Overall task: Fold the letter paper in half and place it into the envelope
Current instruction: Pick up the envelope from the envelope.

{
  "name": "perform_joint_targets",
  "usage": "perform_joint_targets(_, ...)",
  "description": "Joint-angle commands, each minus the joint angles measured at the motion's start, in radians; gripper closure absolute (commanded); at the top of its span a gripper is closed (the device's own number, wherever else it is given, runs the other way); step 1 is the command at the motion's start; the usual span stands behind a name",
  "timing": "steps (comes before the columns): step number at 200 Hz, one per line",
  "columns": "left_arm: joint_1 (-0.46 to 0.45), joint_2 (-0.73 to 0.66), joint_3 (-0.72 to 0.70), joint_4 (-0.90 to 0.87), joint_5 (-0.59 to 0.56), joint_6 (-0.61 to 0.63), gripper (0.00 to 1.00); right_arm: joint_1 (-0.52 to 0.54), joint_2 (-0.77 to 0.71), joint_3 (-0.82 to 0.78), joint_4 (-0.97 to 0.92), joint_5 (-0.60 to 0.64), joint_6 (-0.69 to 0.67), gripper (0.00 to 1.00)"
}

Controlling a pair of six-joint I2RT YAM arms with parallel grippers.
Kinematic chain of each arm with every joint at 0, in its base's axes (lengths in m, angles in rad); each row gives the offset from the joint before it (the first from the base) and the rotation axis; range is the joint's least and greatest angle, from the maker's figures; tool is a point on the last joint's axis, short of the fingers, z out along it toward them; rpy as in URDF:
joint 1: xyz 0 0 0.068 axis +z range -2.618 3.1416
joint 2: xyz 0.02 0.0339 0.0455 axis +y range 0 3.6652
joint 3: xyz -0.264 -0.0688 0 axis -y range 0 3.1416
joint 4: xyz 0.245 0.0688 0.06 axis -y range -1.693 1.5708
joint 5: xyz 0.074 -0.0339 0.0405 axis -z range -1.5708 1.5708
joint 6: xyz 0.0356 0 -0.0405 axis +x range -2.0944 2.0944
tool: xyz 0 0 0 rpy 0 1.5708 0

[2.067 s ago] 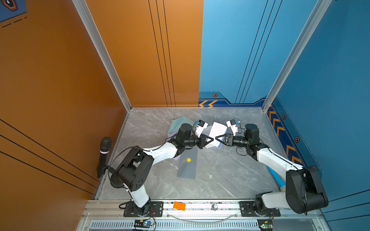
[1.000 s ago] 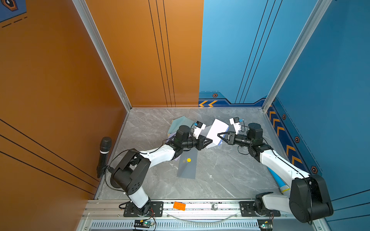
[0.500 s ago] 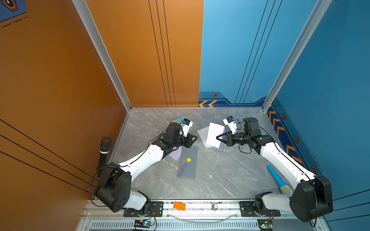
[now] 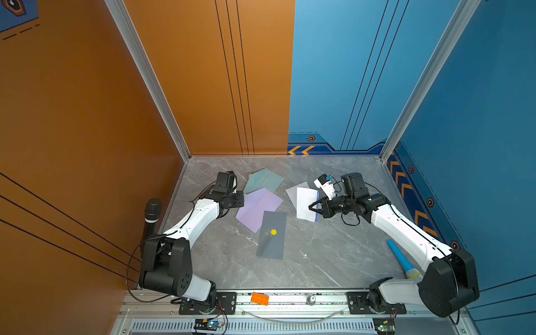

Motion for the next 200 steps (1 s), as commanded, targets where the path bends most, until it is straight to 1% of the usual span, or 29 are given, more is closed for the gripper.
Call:
perform_joint_targets(1,0.027,0.044,-0.009,-0.005,0.056,-0.001,0.64,0.006,0.015,-0.011,0.01,-0.01,0.008,1.0)
perform_joint_targets(40,0.057,0.135,0.02,0.007,0.149,0.039,0.63,0.014,0.031,-0.019,0.011,-0.01,0.013,1.0)
perform_joint_targets(46,0.06,0.153,0.06,0.005,0.174,0.049,0.63,0.015,0.033,-0.02,0.012,-0.01,0.013,1.0)
perform_joint_targets(87,0.055,0.25,0.146,-0.031,0.237,0.13,0.62,0.02,0.049,-0.022,0.009,-0.009,0.021,1.0)
perform_joint_targets(141,0.061,0.313,0.191,-0.059,0.216,0.172,0.62,0.022,0.056,-0.018,0.001,-0.008,0.024,1.0)
perform_joint_targets(200,0.055,0.374,0.218,-0.066,0.232,0.184,0.61,0.023,0.063,-0.014,-0.002,-0.009,0.025,1.0)
